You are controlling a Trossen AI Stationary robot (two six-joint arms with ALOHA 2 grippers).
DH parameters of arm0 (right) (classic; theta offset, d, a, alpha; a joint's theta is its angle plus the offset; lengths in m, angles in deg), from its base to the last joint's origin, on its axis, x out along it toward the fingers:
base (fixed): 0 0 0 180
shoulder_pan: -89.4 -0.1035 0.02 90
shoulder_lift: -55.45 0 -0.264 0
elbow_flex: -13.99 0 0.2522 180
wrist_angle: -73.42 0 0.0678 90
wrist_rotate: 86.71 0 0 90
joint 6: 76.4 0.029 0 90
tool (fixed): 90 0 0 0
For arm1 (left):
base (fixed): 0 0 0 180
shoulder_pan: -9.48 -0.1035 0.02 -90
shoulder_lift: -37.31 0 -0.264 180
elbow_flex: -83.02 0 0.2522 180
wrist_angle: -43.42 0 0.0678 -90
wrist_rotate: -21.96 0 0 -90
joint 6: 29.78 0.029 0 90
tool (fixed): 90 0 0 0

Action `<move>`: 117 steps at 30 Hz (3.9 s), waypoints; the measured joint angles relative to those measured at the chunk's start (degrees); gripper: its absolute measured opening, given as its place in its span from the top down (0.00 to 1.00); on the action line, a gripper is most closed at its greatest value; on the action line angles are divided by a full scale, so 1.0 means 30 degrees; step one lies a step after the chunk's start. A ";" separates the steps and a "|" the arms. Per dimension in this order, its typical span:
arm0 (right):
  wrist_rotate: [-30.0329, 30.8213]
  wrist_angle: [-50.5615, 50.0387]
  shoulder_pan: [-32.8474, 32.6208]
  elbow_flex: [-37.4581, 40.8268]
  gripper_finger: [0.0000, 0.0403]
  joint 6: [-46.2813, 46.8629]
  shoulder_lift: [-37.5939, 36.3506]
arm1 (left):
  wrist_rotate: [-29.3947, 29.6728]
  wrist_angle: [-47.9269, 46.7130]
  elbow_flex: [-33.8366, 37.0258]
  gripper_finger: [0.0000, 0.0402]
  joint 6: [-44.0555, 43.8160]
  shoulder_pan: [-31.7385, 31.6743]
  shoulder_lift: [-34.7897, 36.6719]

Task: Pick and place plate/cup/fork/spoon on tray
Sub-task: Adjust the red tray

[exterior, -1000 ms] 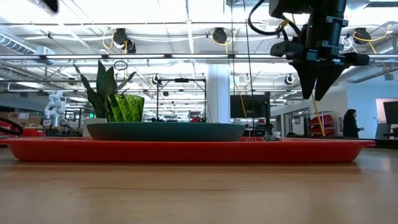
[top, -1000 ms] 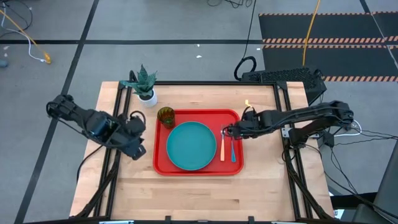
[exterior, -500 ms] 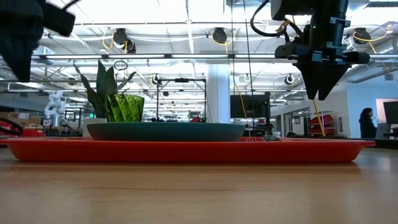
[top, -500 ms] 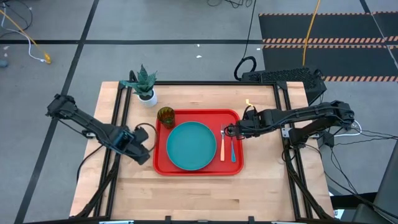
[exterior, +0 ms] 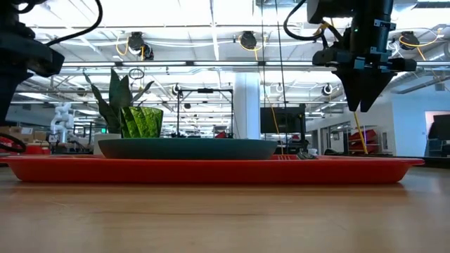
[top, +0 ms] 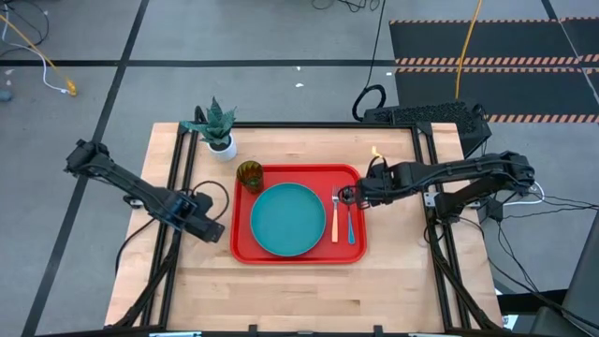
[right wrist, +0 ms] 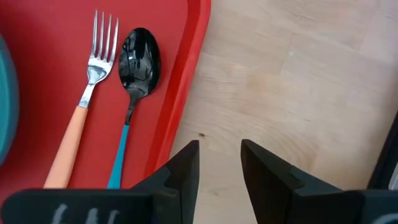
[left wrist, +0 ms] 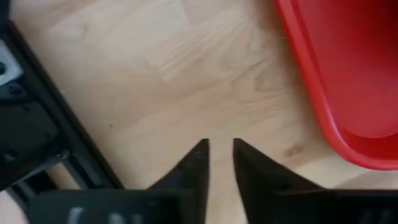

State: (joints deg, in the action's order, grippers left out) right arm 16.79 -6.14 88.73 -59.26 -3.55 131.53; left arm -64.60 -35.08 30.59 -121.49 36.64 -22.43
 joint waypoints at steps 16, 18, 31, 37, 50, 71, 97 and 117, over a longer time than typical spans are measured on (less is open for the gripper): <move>0.0015 0.0143 0.0235 0.0000 0.72 -0.0178 -0.0003 | 0.0058 0.2438 0.1550 0.99 -0.0559 -0.1365 0.0576; -0.0002 0.0139 0.0234 0.0000 0.72 -0.0171 -0.0003 | -0.0018 0.3343 0.2136 0.99 -0.0759 -0.1688 0.0570; -0.0459 0.0139 0.0199 0.0000 0.72 -0.0501 -0.0003 | 0.0792 0.6992 0.3605 1.00 -0.1715 -0.2968 0.0568; -0.0459 0.0139 0.0199 0.0000 0.72 -0.0548 -0.0003 | 0.2160 0.7247 0.3605 1.00 -0.1848 -0.3616 0.0555; -0.0563 0.0131 0.0199 0.0000 0.72 -0.0732 -0.0003 | 0.2990 0.9758 0.3610 0.99 -0.1735 -0.4029 -0.2215; -0.0015 -0.0298 0.0330 0.0007 0.72 -0.1045 -0.1366 | 0.2493 1.2197 0.3612 0.99 -0.1485 -0.4029 -0.3468; -0.2953 0.2457 -0.0196 0.5690 0.72 0.2812 -0.2116 | 0.1870 0.9021 0.3610 0.99 -0.0980 -0.3899 -0.1063; -0.3024 0.9626 -0.1477 0.8518 0.72 0.5651 -0.2109 | 0.2473 0.9097 0.3608 0.99 -0.1016 -0.3898 -0.1056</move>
State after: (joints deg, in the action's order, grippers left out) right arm 7.72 22.74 84.30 -33.71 13.40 125.20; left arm -57.18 -7.79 41.42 -124.54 24.94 -25.60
